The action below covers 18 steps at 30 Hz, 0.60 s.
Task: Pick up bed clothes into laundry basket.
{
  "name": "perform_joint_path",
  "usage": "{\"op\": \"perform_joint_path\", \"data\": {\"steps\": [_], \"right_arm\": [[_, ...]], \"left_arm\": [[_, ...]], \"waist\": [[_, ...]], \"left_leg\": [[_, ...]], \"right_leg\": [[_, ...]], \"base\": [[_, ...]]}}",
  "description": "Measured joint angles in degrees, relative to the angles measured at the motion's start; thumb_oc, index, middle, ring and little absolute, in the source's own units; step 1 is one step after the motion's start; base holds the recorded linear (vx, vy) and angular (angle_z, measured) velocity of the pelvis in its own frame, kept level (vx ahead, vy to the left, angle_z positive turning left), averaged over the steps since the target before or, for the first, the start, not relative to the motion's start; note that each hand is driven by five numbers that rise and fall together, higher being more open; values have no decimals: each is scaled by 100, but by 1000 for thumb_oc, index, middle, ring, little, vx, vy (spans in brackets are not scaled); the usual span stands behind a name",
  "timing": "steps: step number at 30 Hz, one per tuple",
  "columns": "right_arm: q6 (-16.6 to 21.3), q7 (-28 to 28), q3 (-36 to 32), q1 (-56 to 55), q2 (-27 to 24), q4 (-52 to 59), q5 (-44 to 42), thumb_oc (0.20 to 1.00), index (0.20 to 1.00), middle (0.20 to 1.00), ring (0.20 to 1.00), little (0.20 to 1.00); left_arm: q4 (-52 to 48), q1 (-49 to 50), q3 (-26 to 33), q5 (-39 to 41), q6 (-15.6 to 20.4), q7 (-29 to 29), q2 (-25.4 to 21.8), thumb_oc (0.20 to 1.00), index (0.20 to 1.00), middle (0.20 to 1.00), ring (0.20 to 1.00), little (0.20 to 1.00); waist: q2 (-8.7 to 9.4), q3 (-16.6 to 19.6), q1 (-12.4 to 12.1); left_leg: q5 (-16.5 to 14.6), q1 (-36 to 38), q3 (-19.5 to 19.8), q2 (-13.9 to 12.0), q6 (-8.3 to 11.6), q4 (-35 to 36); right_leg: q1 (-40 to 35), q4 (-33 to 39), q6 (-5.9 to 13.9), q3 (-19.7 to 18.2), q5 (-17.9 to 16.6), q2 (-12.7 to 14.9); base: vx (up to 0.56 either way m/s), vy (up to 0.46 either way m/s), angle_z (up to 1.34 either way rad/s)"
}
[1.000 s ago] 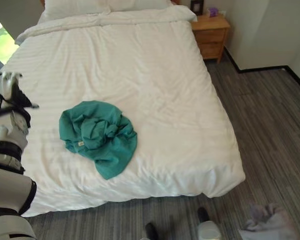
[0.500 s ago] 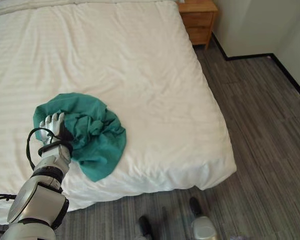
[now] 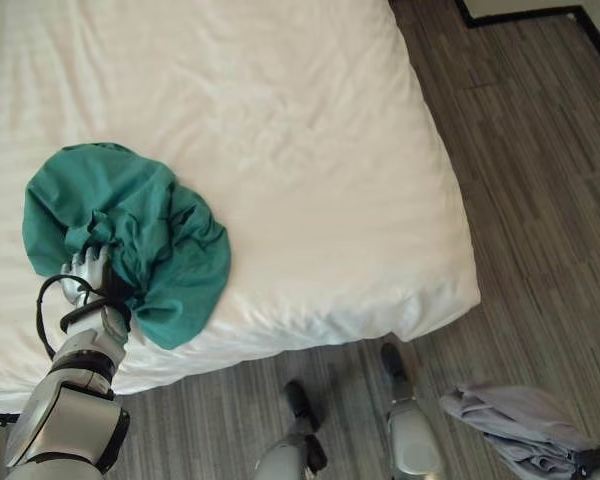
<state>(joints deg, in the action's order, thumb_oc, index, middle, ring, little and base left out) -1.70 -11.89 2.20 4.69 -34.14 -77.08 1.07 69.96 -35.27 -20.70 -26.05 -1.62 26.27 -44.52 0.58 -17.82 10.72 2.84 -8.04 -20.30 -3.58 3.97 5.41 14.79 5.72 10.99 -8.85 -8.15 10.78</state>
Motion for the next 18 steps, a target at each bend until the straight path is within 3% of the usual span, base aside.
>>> {"op": "perform_joint_path", "data": {"steps": [1, 2, 6, 7, 9, 11, 12, 14, 16, 17, 18], "right_arm": [[-57, 80, 48, 195, -16, -278, 0, 200, 200, 200, 200, 200], [-112, 162, 35, 455, -124, -302, -6, 200, 200, 200, 200, 200], [-87, 247, 30, 615, -362, -206, -1, 200, 200, 200, 200, 200], [-83, 248, -20, 653, -422, -199, 1, 200, 200, 200, 200, 200], [-76, 241, -171, 565, -424, -188, 10, 200, 200, 200, 200, 200], [-77, 238, -363, 476, -355, -151, 14, 200, 200, 200, 200, 200], [-95, 237, -515, 360, -285, -137, 15, 200, 200, 200, 200, 200], [-94, 234, -678, 303, -177, -131, 14, 200, 200, 200, 200, 200], [-135, 233, -703, 319, -119, -72, 11, 200, 200, 200, 200, 200], [-146, 218, -773, 347, -130, -49, 12, 200, 200, 200, 200, 200], [-150, 215, -805, 322, -135, -32, 11, 200, 200, 200, 200, 200]], "left_arm": [[389, -409, -221, 2, -142, -112, 146, 200, 200, 200, 200, 200], [495, -834, -699, -1, -316, -588, 37, 200, 200, 200, 200, 200], [436, -1215, -894, 10, -304, -994, -91, 200, 200, 200, 200, 200], [197, -1259, -953, 49, -254, -1083, -182, 200, 200, 200, 200, 200], [-497, -1224, -995, 137, -92, -1078, -311, 200, 200, 200, 200, 200], [-2038, -1049, -852, 364, -14, -1078, -703, 200, 200, 200, 200, 200], [-3236, -800, -394, 511, 269, -817, -918, 200, 200, 200, 200, 200], [-4056, -441, 145, 610, 322, -567, -952, 200, 200, 200, 200, 200], [-4585, -98, 561, 779, 369, -405, -969, 200, 200, 200, 200, 200], [-5112, 366, 972, 947, 405, -213, -925, 200, 200, 200, 200, 200], [-5141, 411, 968, 992, 427, -173, -893, 200, 200, 200, 200, 200]], "waist": [[-20, 3, -21], [11, -18, 6], [13, 5, 39], [109, 2, 52], [231, 47, 30], [356, 102, -21], [418, 125, -39], [431, 151, -59], [400, 183, -241], [222, 221, -392], [106, 273, -476]], "left_leg": [[4, -1, 18, 5, -6, -1], [13, 9, 0, 4, -19, 1], [45, 155, 0, -18, -37, 1], [45, 394, 6, -31, -33, 1], [16, 664, 34, -89, 3, 4], [-5, 759, 68, -77, 24, 3], [-2, 832, 54, -76, 24, 2], [-38, 1043, -24, -100, 50, 3], [-125, 1273, -292, -153, 68, 1], [-201, 1476, -708, -350, 66, 12], [-226, 1529, -784, -434, 102, 15]], "right_leg": [[8, 10, 3, 3, 2, 2], [-21, -6, 6, 4, 0, 12], [-169, -8, -10, 25, -18, -9], [-423, -7, -12, 98, -20, -37], [-695, -5, -13, 366, -18, -66], [-819, -4, -66, 525, 19, -38], [-876, -6, -81, 609, 3, -36], [-1008, -5, -125, 785, -30, -65], [-983, -40, -221, 1481, -91, -73], [-1065, -110, -385, 2864, 215, 181], [-1057, -289, -381, 3262, 216, 283]], "base": [[41, 62, -1], [19, 55, -2], [100, 31, 0], [103, 38, 4], [39, 31, 6], [-9, 9, 9], [-11, -30, -4], [-85, -25, -22], [-128, 19, -76], [-110, 20, -119], [-123, -25, -107]]}}
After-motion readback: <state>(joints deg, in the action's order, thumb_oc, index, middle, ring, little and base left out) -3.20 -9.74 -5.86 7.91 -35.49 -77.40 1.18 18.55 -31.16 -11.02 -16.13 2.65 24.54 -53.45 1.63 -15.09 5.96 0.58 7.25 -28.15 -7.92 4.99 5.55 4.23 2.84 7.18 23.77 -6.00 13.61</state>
